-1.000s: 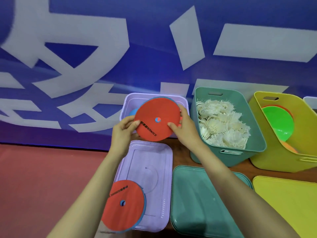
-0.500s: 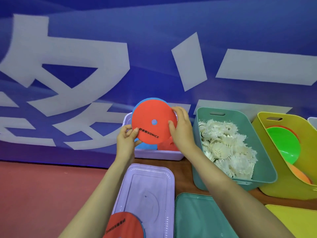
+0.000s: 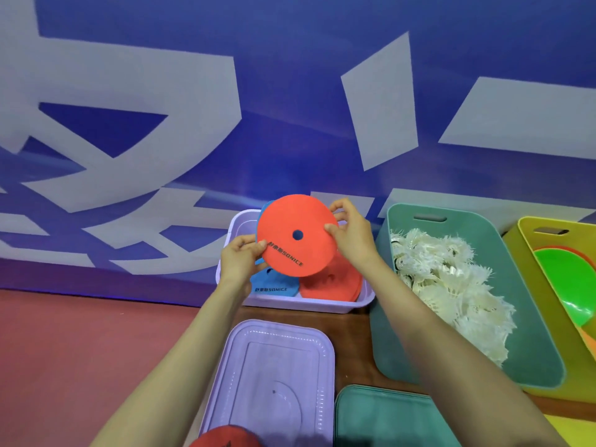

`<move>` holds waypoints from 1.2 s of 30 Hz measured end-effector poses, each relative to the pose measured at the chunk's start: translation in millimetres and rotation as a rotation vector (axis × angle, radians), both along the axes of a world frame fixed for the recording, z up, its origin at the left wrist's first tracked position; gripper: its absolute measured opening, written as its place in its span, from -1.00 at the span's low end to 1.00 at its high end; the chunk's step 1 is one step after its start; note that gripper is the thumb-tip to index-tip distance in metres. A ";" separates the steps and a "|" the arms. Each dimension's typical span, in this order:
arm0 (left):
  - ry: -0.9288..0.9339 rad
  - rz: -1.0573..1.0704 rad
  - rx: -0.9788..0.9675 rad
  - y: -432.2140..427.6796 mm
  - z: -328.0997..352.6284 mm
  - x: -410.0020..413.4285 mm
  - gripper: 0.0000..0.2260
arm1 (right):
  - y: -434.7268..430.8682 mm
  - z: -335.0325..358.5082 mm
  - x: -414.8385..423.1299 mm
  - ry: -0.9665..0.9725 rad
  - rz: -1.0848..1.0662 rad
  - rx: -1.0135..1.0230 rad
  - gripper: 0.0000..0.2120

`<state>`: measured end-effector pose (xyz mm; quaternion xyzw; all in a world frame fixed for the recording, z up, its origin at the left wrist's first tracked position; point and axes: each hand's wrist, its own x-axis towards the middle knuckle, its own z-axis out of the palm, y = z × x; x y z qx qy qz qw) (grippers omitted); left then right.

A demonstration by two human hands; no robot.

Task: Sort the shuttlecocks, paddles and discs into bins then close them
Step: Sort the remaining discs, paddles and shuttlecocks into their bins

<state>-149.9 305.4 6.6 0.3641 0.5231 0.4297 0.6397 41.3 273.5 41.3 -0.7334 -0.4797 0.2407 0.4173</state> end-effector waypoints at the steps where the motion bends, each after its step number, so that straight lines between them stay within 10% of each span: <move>1: 0.014 -0.020 -0.033 5.2 -1.8 2.0 -0.90 | 2.0 -3.9 1.7 0.000 0.003 -0.010 -0.76; 5: 0.188 -0.133 -0.097 29.5 -10.6 4.6 -0.90 | 11.5 -19.8 10.8 -0.021 0.009 -0.100 -0.77; 11: 0.949 -0.247 0.202 40.4 -31.6 0.2 -0.81 | 36.6 -56.6 -13.2 -0.096 0.127 -0.309 -0.71; 20: 1.315 -0.649 0.149 36.2 -48.3 -2.3 -0.57 | 54.2 -65.1 -17.3 -0.152 0.128 -0.345 -0.66; 36: 1.903 -0.995 0.200 50.1 -36.9 15.2 -0.69 | 39.0 -82.7 5.2 -0.803 0.389 -0.657 -0.52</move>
